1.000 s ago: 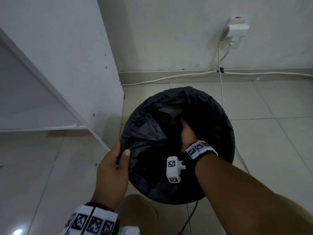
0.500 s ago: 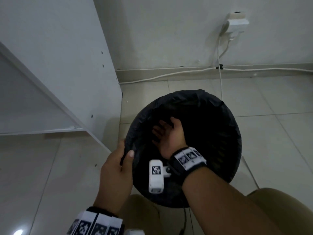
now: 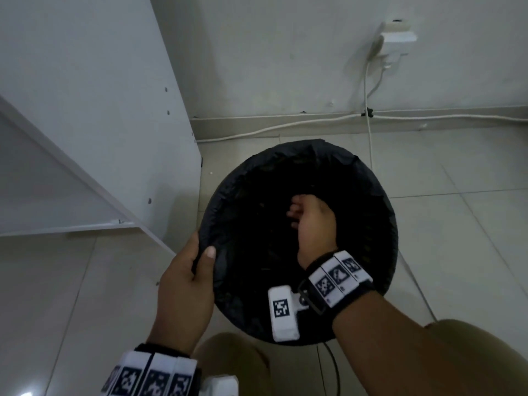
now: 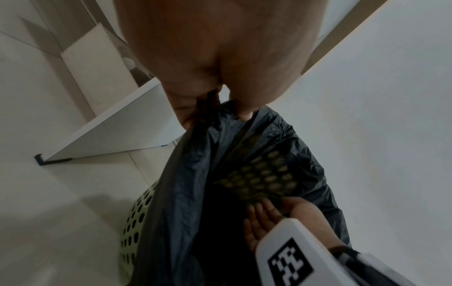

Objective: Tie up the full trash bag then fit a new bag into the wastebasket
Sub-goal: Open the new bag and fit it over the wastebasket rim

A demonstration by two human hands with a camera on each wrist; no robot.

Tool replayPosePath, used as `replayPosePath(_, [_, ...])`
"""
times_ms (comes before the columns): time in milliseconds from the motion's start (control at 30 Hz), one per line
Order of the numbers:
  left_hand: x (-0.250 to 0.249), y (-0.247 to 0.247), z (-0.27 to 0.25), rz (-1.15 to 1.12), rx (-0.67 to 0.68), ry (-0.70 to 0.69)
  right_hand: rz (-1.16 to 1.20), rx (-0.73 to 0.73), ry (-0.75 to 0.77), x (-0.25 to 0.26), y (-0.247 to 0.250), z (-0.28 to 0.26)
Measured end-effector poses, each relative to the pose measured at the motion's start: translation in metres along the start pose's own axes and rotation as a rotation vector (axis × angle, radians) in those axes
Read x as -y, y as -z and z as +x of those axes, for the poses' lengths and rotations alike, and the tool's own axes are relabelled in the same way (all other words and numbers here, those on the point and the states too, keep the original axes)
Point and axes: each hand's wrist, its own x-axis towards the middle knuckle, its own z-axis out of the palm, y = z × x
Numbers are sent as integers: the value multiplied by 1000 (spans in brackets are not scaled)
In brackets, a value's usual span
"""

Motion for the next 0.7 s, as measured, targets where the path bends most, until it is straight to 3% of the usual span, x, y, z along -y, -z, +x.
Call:
replayPosePath(100, [3,-1,-7,-7,0,33,-333,138,68,14,-6,19])
replayPosePath(200, [6,-5,-14,-3,-16,66,-654,396,-86,10,-20,50])
replayPosePath(300, [7,-9,-16,-14,-8,87,-840,571,-106,-4,-28,67])
replayPosePath(433, [5,-7,-12,-37,-11,85,-886,503,-37,-11,-24,73])
replayPosePath(533, [3,-6,-4,-11,-12,72,-937,371,187,-10,-6,65])
replayPosePath(600, [1,-4,-1,-8,1,82,-913,297,243,-9,4,56])
replayPosePath(700, [-1,-2,-1,-8,3,92,-1022,428,107,-19,3,53])
